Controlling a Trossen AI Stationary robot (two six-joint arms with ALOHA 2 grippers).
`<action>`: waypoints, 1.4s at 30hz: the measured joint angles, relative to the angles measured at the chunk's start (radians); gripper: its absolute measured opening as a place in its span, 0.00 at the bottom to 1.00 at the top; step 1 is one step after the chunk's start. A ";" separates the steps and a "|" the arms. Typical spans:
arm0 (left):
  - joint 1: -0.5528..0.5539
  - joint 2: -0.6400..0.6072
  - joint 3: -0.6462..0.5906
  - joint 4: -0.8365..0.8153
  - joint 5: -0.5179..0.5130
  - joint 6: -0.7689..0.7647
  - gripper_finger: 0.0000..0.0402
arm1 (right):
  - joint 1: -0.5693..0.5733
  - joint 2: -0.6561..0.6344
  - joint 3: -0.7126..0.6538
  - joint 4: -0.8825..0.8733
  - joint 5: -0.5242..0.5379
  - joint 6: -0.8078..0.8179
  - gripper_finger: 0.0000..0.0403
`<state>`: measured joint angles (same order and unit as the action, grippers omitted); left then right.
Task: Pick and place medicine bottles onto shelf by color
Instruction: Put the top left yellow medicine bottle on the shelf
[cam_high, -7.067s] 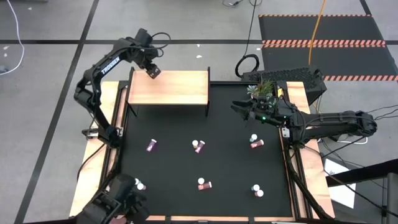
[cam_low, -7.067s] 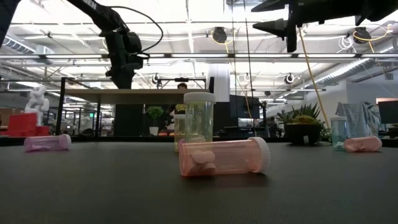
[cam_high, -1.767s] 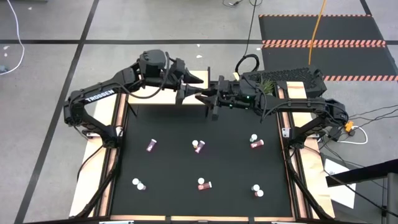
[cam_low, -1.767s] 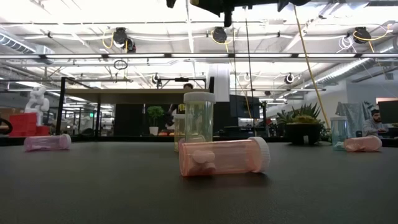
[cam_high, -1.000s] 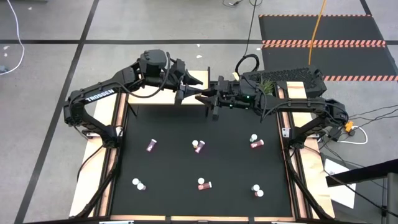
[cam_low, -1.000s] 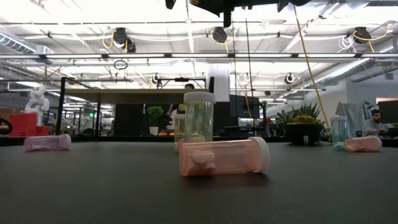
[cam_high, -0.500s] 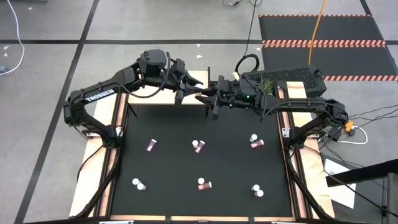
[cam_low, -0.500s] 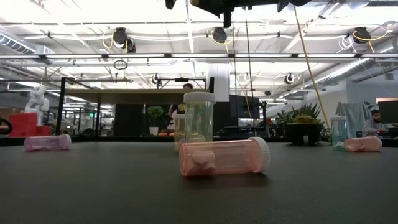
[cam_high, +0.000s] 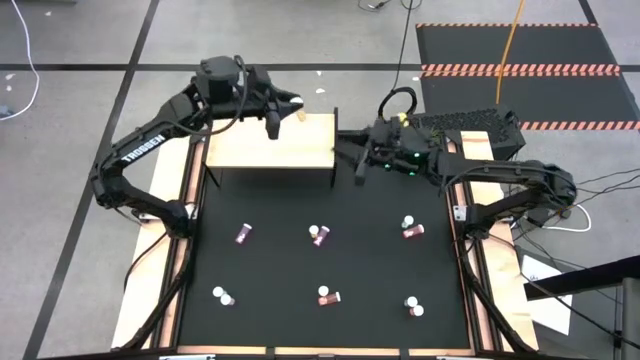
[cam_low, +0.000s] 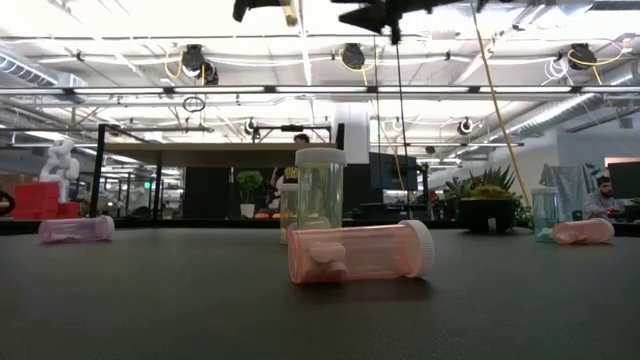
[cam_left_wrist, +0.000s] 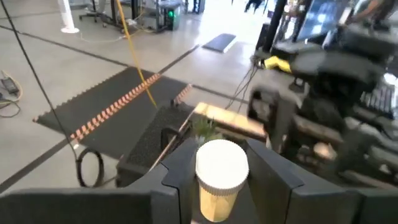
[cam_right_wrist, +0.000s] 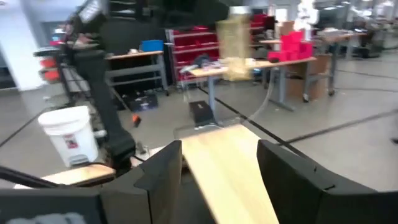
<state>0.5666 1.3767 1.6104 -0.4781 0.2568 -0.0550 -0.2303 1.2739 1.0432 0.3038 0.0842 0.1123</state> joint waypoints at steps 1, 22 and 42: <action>0.014 -0.002 0.000 -0.020 -0.002 0.016 0.30 | -0.006 -0.021 -0.022 -0.001 0.004 0.009 0.51; 0.421 -0.292 -0.615 0.118 -0.103 0.010 0.31 | -0.021 -0.203 -0.330 0.018 0.076 0.185 0.51; 0.595 -0.317 -0.875 0.369 -0.172 0.134 0.31 | -0.026 -0.196 -0.330 0.024 0.075 0.129 0.50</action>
<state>1.1618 1.0599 0.7351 -0.1088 0.0845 0.0794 -0.2565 1.0779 0.7136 0.3277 0.1591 0.2415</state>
